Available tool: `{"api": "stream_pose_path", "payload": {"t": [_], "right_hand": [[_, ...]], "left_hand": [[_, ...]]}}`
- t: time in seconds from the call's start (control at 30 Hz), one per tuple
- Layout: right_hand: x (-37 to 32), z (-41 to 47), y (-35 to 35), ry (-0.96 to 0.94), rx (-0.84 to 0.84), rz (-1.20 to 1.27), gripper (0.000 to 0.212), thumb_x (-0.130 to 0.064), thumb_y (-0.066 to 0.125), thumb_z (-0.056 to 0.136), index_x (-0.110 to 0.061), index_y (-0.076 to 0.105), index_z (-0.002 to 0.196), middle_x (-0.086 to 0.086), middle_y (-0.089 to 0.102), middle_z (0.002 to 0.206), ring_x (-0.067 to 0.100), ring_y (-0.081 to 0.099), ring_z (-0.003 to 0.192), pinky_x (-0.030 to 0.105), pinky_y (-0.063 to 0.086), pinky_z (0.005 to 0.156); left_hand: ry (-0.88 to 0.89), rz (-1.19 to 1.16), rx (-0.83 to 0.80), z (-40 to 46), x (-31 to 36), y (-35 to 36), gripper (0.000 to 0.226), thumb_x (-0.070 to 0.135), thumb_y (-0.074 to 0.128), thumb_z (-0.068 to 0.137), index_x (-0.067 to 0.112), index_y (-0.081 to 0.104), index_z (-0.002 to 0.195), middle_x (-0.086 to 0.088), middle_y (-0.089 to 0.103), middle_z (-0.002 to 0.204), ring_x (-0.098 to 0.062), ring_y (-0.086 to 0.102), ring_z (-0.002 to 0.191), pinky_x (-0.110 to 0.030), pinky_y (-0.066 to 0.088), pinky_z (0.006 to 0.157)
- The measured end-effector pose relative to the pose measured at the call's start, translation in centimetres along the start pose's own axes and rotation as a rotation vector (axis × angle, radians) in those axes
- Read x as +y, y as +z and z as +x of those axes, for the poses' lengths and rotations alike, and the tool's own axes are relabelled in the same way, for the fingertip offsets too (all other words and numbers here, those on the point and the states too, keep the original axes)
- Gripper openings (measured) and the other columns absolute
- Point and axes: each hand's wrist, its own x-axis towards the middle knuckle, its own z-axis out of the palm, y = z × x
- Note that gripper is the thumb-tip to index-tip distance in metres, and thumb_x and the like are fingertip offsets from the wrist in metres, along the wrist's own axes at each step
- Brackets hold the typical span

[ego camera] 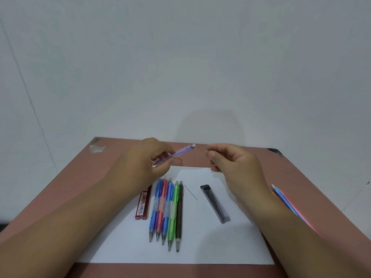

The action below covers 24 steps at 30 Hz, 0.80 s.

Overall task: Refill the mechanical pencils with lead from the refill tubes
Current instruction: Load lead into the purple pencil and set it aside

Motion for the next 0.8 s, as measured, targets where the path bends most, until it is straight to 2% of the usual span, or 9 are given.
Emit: {"api": "stream_pose_path", "payload": {"t": [0.07, 0.17, 0.27, 0.43, 0.67, 0.8], "right_hand": [[-0.8, -0.6, 0.3, -0.009, -0.050, 0.118, 0.018, -0.008, 0.068, 0.095, -0.023, 0.079, 0.096, -0.002, 0.079, 0.092, 0.011, 0.073, 0.084, 0.024, 0.058, 0.078], [-1.4, -1.1, 0.7, 0.003, -0.100, 0.249, 0.020, -0.002, 0.065, 0.095, -0.017, 0.078, 0.097, 0.004, 0.079, 0.093, 0.017, 0.076, 0.089, 0.027, 0.060, 0.079], [-1.6, -1.3, 0.8, 0.024, -0.108, 0.322, 0.018, 0.000, 0.064, 0.095, -0.012, 0.076, 0.100, 0.008, 0.079, 0.093, 0.021, 0.077, 0.087, 0.026, 0.061, 0.077], [-1.6, -1.2, 0.7, 0.015, -0.097, 0.315, 0.019, -0.001, 0.065, 0.095, -0.014, 0.077, 0.098, 0.006, 0.079, 0.094, 0.020, 0.076, 0.089, 0.026, 0.060, 0.077], [-1.6, -1.2, 0.7, 0.024, -0.106, 0.286, 0.020, -0.001, 0.066, 0.094, -0.017, 0.079, 0.095, 0.006, 0.079, 0.093, 0.019, 0.075, 0.089, 0.029, 0.060, 0.081], [-1.4, -1.2, 0.7, 0.015, -0.096, 0.230, 0.017, -0.006, 0.071, 0.092, -0.020, 0.080, 0.096, 0.003, 0.079, 0.093, 0.017, 0.075, 0.089, 0.028, 0.058, 0.081]], "left_hand": [[0.025, 0.003, -0.006, 0.0, 0.1, -0.1, 0.037, 0.058, 0.056, 0.085, 0.034, 0.070, 0.110, 0.016, 0.067, 0.094, -0.006, 0.065, 0.087, -0.038, 0.060, 0.074], [0.066, 0.051, -0.023, 0.0, -0.1, 0.2, 0.020, 0.037, 0.069, 0.088, 0.033, 0.071, 0.108, 0.016, 0.067, 0.095, -0.005, 0.065, 0.083, -0.038, 0.060, 0.071], [0.098, 0.051, -0.022, 0.0, -0.2, 0.3, 0.018, 0.028, 0.073, 0.089, 0.031, 0.072, 0.107, 0.016, 0.067, 0.094, -0.006, 0.064, 0.081, -0.039, 0.059, 0.069], [0.104, 0.032, -0.029, 0.0, 0.1, 0.1, 0.026, 0.041, 0.063, 0.088, 0.030, 0.073, 0.110, 0.017, 0.067, 0.096, -0.004, 0.065, 0.080, -0.037, 0.060, 0.069], [0.117, 0.032, -0.025, 0.0, 0.1, 0.0, 0.029, 0.044, 0.060, 0.089, 0.030, 0.074, 0.110, 0.017, 0.068, 0.097, -0.004, 0.065, 0.079, -0.036, 0.059, 0.067], [0.146, 0.054, -0.015, 0.0, 0.5, -0.2, 0.025, 0.039, 0.063, 0.092, 0.028, 0.076, 0.110, 0.016, 0.067, 0.095, -0.003, 0.064, 0.078, -0.034, 0.058, 0.065]]}}
